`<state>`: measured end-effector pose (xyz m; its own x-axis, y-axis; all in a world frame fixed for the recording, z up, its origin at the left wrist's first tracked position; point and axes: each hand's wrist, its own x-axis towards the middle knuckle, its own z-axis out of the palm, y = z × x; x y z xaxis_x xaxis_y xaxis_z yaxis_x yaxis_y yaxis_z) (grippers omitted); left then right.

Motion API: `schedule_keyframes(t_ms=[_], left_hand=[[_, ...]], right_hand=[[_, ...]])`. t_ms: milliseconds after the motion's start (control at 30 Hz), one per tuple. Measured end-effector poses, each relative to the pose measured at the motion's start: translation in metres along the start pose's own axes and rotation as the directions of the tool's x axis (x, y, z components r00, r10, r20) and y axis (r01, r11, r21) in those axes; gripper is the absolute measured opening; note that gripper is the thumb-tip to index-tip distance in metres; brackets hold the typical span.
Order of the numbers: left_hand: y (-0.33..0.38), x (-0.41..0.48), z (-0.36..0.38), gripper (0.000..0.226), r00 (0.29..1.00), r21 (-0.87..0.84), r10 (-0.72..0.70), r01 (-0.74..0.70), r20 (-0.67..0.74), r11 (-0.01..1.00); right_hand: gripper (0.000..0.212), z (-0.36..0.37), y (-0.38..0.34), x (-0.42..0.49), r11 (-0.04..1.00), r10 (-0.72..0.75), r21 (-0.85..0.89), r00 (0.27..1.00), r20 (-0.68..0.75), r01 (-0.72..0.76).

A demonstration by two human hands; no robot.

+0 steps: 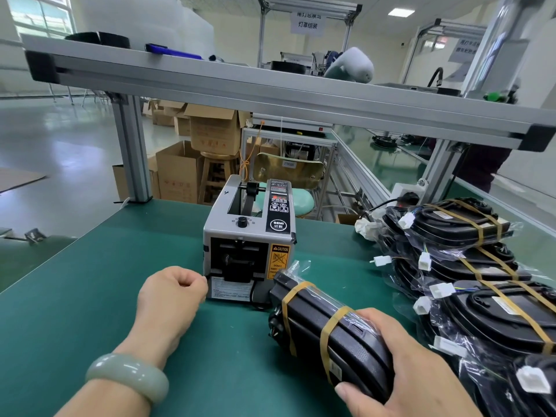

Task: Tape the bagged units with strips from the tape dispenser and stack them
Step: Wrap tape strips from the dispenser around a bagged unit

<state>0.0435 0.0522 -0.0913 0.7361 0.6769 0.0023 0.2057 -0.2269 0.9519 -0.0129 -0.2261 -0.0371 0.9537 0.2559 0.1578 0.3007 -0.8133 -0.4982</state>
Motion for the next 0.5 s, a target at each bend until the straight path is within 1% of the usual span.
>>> schedule_keyframes(t_ms=[67,133,167,233,267,333,367,400,433,500], left_hand=[[0.002,-0.001,0.001,0.015,1.000,-0.041,0.010,-0.010,0.001,0.999],[0.003,-0.003,0.003,0.023,0.999,-0.084,0.026,-0.024,0.028,0.996],[0.003,-0.004,0.003,0.021,0.999,-0.094,0.039,-0.036,0.033,0.995],[0.004,-0.004,0.002,0.010,0.999,-0.098,0.045,-0.042,0.028,0.994],[0.005,-0.005,0.000,0.019,0.999,-0.083,0.049,-0.047,0.019,0.995],[0.007,-0.006,-0.003,0.043,0.997,-0.007,0.081,-0.081,0.001,0.997],[0.007,-0.005,-0.005,0.051,0.994,0.045,0.106,-0.105,-0.024,0.993],[0.008,-0.006,-0.008,0.052,0.991,0.092,0.130,-0.126,-0.039,0.988],[0.008,-0.005,-0.009,0.046,0.988,0.111,0.146,-0.141,-0.044,0.984],[0.009,-0.003,-0.012,0.019,0.987,0.125,0.162,-0.157,-0.025,0.980]], right_hand=[[0.066,0.000,0.000,0.001,1.000,0.012,0.018,1.000,0.005,-0.012],[0.070,0.000,0.002,0.001,1.000,0.012,0.023,1.000,0.002,-0.012],[0.071,0.000,0.003,0.001,1.000,0.011,0.027,1.000,0.000,-0.011],[0.067,0.000,0.005,0.001,1.000,0.012,0.029,1.000,0.003,-0.012],[0.066,0.001,0.006,0.001,1.000,0.011,0.028,1.000,0.003,-0.011],[0.066,0.001,0.006,0.000,1.000,0.005,0.015,1.000,-0.002,-0.005],[0.066,0.001,0.006,0.001,1.000,0.002,0.008,1.000,-0.008,-0.002],[0.066,0.001,0.006,0.001,1.000,0.000,0.003,1.000,-0.015,0.000],[0.066,0.002,0.005,0.001,1.000,0.000,0.002,1.000,-0.019,0.000],[0.067,0.002,0.005,0.001,1.000,0.002,0.008,1.000,-0.016,-0.002]])
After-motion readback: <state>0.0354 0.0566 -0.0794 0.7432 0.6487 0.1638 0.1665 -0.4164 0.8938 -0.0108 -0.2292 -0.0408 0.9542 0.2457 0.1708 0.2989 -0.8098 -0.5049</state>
